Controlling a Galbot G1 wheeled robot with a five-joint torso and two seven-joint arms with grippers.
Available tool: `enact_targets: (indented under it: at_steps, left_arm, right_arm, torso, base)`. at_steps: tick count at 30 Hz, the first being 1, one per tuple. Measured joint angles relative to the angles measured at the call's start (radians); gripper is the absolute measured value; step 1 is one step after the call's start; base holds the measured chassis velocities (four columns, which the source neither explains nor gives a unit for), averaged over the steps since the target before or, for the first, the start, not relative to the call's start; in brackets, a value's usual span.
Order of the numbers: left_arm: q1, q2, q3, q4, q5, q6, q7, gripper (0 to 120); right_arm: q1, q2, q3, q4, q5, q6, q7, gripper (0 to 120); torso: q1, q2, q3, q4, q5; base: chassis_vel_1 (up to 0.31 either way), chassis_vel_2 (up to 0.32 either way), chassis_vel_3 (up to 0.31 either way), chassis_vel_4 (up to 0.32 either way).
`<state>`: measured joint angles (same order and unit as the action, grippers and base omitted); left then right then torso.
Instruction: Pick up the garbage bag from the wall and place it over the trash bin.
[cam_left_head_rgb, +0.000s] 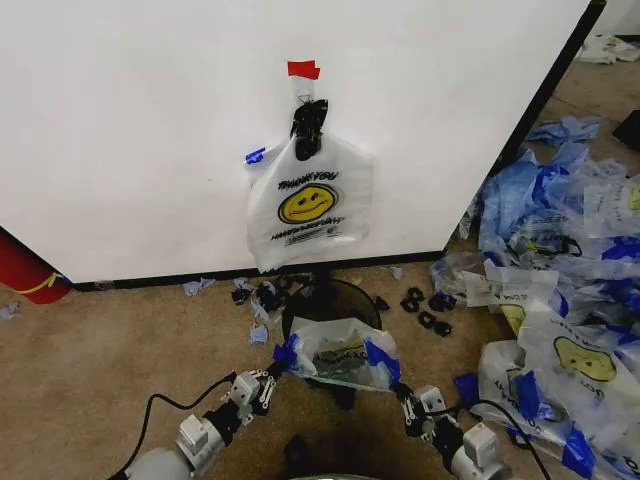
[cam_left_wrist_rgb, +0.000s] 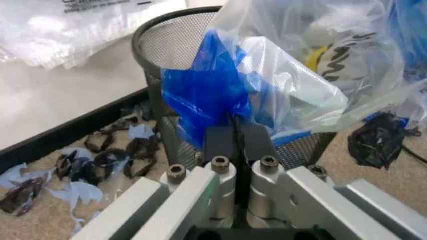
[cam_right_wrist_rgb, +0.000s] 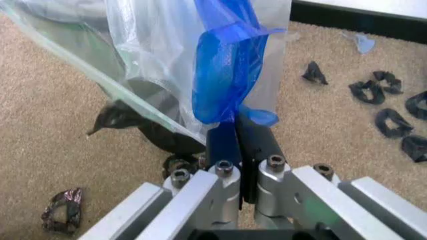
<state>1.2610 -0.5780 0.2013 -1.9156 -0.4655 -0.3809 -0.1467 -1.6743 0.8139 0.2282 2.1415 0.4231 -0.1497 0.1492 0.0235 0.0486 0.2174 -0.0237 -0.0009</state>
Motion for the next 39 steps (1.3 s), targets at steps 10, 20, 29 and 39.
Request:
enact_targets:
  at_steps: [10,20,29,39]
  left_arm:
    - [-0.025,-0.004,0.021,0.026,-0.008,-0.003,0.002,0]
    - [-0.072,-0.043,0.094,0.077,-0.009,-0.014,0.006,0]
    - [-0.091,-0.038,0.107,0.076,-0.009,-0.014,0.004,0]
    - [-0.088,-0.034,0.093,0.073,-0.007,-0.018,0.0,0]
  right_arm:
    - [0.05,0.0,-0.018,-0.019,0.022,-0.008,0.001,0]
    - [0.071,0.009,-0.032,-0.041,0.031,-0.01,0.002,0]
    - [0.069,0.018,-0.043,-0.054,0.03,-0.001,-0.013,0]
    - [0.113,0.01,-0.034,-0.065,0.029,0.006,-0.021,0]
  torso:
    - [0.0,0.0,0.0,0.0001,-0.0001]
    - [0.0,0.0,0.0,0.0001,-0.0001]
    - [0.0,0.0,0.0,0.0,0.0]
    - [0.0,0.0,0.0,0.0001,0.0]
  base:
    - [0.0,0.0,0.0,0.0]
    - [0.0,0.0,0.0,0.0]
    - [0.0,0.0,0.0,0.0]
    - [0.0,0.0,0.0,0.0]
